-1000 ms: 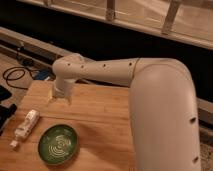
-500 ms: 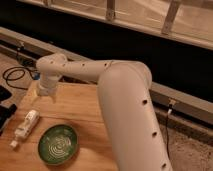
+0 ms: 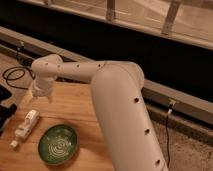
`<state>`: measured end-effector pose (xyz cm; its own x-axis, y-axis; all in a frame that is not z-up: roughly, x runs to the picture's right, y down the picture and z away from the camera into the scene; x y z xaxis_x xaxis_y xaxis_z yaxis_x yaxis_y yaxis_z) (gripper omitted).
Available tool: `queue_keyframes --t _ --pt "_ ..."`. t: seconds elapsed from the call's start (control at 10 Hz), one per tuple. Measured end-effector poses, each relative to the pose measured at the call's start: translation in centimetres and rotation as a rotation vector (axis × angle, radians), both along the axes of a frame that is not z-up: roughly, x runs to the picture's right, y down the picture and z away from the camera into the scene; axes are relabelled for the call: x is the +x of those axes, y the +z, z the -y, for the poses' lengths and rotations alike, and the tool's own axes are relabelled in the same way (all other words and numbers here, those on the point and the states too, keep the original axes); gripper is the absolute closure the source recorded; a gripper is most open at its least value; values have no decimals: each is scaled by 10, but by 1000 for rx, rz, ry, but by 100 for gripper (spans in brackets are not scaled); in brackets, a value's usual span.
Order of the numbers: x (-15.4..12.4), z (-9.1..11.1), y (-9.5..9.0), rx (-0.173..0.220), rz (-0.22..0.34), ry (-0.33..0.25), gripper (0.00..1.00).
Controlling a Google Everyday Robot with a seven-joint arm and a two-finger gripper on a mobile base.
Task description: Place the bottle in the ceramic bowl
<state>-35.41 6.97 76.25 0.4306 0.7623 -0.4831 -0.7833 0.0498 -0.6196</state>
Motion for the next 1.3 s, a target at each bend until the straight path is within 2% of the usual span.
queue_keyframes --t 0.2,0.5,0.7,0.8,1.0,1.1,1.3 --pt "-1 -10 -3 24 -22 -48 35" --pt "-30 -29 -5 91 -48 -148 35" --pt "-44 -31 7 118 -63 -176 35" --pt "-57 -36 12 120 -59 -189 35" --pt "-65 -47 26 109 -69 -202 35" --pt "-64 -53 40 95 -92 -198 35" --pt "-67 -67 50 59 -124 -185 35"
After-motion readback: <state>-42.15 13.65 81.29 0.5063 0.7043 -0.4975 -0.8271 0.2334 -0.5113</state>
